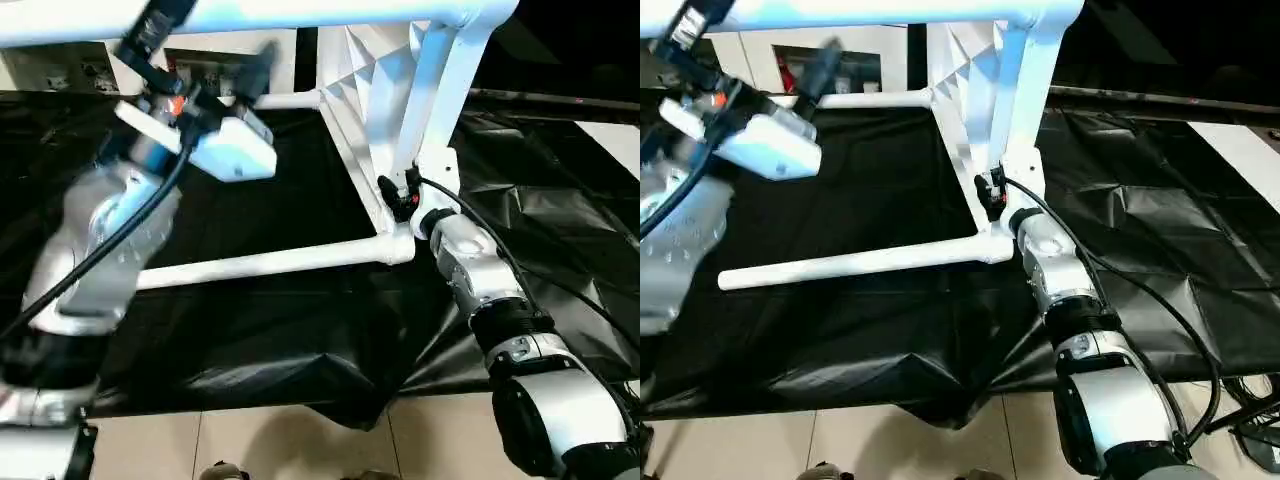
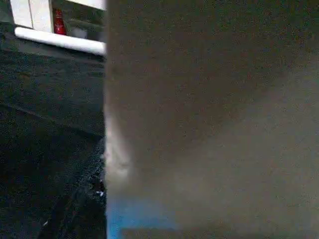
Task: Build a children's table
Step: Flip table
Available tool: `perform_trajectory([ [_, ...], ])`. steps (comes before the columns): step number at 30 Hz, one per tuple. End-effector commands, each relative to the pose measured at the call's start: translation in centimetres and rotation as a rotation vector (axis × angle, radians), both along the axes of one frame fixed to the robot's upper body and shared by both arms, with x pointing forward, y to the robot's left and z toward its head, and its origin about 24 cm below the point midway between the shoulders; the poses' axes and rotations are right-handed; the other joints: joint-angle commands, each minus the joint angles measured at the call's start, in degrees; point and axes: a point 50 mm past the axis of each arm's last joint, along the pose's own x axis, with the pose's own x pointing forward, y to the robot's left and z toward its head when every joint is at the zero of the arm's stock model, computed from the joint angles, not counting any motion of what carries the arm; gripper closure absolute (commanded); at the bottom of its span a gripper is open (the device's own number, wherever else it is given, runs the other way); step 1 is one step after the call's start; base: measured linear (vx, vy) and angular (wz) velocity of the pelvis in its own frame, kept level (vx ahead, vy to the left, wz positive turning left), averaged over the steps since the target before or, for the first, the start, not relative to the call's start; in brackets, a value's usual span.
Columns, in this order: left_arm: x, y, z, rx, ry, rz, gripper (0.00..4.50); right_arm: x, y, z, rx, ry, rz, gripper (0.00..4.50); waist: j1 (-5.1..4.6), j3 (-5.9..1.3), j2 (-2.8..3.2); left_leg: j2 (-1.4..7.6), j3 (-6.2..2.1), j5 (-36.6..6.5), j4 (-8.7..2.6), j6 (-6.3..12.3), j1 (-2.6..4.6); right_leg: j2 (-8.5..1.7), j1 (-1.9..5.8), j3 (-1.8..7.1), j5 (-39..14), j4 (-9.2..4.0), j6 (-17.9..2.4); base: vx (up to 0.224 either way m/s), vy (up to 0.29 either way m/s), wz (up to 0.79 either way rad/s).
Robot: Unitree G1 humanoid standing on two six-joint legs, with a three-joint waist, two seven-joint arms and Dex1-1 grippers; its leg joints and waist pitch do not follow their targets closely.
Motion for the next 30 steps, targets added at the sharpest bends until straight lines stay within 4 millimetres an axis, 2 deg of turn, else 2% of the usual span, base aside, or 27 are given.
perform_trajectory([
  [1, 0.5, 0.4, 0.9, -0.029, -0.031, 0.053, 0.0, 0.3, 0.2, 1.1, -0.002, -0.043, 0.028, 1.97, 0.15, -3.69, 1.15, 1.89, -0.8, -11.4, -3.87, -1.59, 0.77, -3.84, 2.24, 2.25, -6.2, -3.26, -10.3, 0.0, 0.0, 0.0],
  [4, 1.0, 0.8, 1.1, -0.093, -0.004, 0.071, 0.0, 0.3, 0.3, 1.1, -0.003, -0.052, 0.043, 2.08, 0.26, -3.83, 1.1, 1.8, -0.75, -10.1, -3.77, -0.99, 0.67, -3.89, 2.4, 2.25, -4.1, -3.07, -11.2, 0.0, 0.0, 0.0],
  [6, 1.2, 0.9, 1.0, -0.111, 0.011, 0.073, 0.0, 0.3, 0.4, 1.2, -0.002, -0.057, 0.047, 2.35, 0.25, -3.78, 1.19, 1.83, -0.76, -9.9, -3.77, -0.81, 0.64, -3.93, 2.43, 2.24, -3.7, -3.09, -11.6, 0.0, 0.0, 0.0],
  [7, 1.3, 1.1, 1.0, -0.12, 0.004, 0.096, 0.28, 0.3, 0.4, 1.2, -0.001, -0.061, 0.051, 2.39, 0.22, -3.78, 1.18, 1.81, -0.74, -10.0, -3.76, -0.71, 0.63, -3.9, 2.42, 2.24, -3.7, -3.15, -11.7, 0.0, 0.0, 0.0],
  [11, 1.4, 1.4, 1.1, -0.144, 0.004, 0.12, 0.41, 0.3, 0.4, 1.2, 0.002, -0.067, 0.056, 2.47, 0.24, -3.78, 1.22, 1.86, -0.76, -10.4, -3.76, -0.52, 0.66, -3.91, 2.4, 2.2, -4.1, -3.2, -11.8, 0.0, 0.0, 0.0],
  [13, 1.6, 1.4, 1.0, -0.147, 0.016, 0.126, 0.72, 0.2, 0.4, 1.3, 0.002, -0.072, 0.061, 2.48, 0.27, -3.74, 1.19, 1.87, -0.77, -10.6, -3.8, -0.54, 0.67, -3.88, 2.37, 2.19, -4.7, -3.24, -11.6, 0.0, 0.0, 0.0],
  [16, 1.6, 1.4, 1.0, -0.155, 0.019, 0.127, 0.79, 0.3, 0.4, 1.4, -0.002, -0.079, 0.066, 2.49, 0.31, -3.73, 1.24, 1.9, -0.78, -10.9, -3.81, -0.66, 0.69, -3.91, 2.33, 2.2, -4.9, -3.29, -11.6, 0.0, 0.0, 0.0],
  [18, 1.5, 1.3, 0.9, -0.159, 0.028, 0.118, 1.08, 0.3, 0.4, 1.5, -0.008, -0.085, 0.067, 2.49, 0.3, -3.67, 1.05, 1.87, -0.76, -11.2, -3.84, -0.6, 0.67, -3.88, 2.3, 2.2, -5.4, -3.35, -11.4, 0.0, 0.0, 0.0],
  [20, 1.5, 1.2, 0.8, -0.163, 0.036, 0.112, 1.25, 0.4, 0.3, 1.6, -0.013, -0.091, 0.068, 2.5, 0.36, -3.68, 1.12, 1.88, -0.79, -11.1, -3.85, -0.56, 0.64, -3.94, 2.3, 2.22, -5.8, -3.38, -11.2, 0.0, 0.0, 0.0],
  [24, 1.2, 0.8, 0.2, -0.212, 0.076, 0.079, 1.42, 0.6, -0.1, 2.5, -0.041, -0.124, 0.067, 2.5, 0.57, -3.7, 0.87, 1.95, -0.74, -9.9, -3.8, -0.16, 0.54, -4.08, 2.4, 2.22, -5.0, -3.23, -11.4, 0.0, 0.0, 0.0],
  [27, 1.2, 1.1, -0.3, -0.329, 0.118, 0.052, 1.47, 0.9, -0.9, 3.7, -0.08, -0.163, 0.062, 2.5, 0.51, -3.73, 0.86, 1.8, -0.59, -9.3, -3.65, 0.21, 0.45, -3.94, 2.39, 2.24, -4.5, -3.21, -11.6, 0.0, 0.0, 0.0],
  [28, 1.2, 1.3, -0.4, -0.347, 0.125, 0.051, 1.49, 1.0, -1.1, 3.9, -0.086, -0.17, 0.061, 2.5, 0.52, -3.83, 0.71, 1.77, -0.57, -8.9, -3.57, 0.53, 0.38, -3.88, 2.47, 2.23, -3.9, -3.15, -11.7, 0.0, 0.0, 0.0],
  [29, 1.2, 1.7, -0.7, -0.39, 0.141, 0.052, 1.49, 1.1, -1.5, 4.6, -0.107, -0.191, 0.059, 2.5, 0.67, -3.96, 0.8, 1.66, -0.5, -7.3, -3.38, 1.48, 0.18, -3.93, 2.58, 2.27, -2.3, -2.93, -11.9, 0.0, 0.0, 0.0],
  [30, 1.2, 1.7, -0.7, -0.39, 0.141, 0.052, 1.49, 1.1, -1.5, 4.6, -0.107, -0.191, 0.059, 2.5, 0.65, -3.91, 0.6, 1.5, -0.35, -6.4, -3.25, 2.43, -0.04, -3.83, 2.58, 2.26, -1.8, -2.92, -12.2, 0.0, 0.0, 0.0],
])
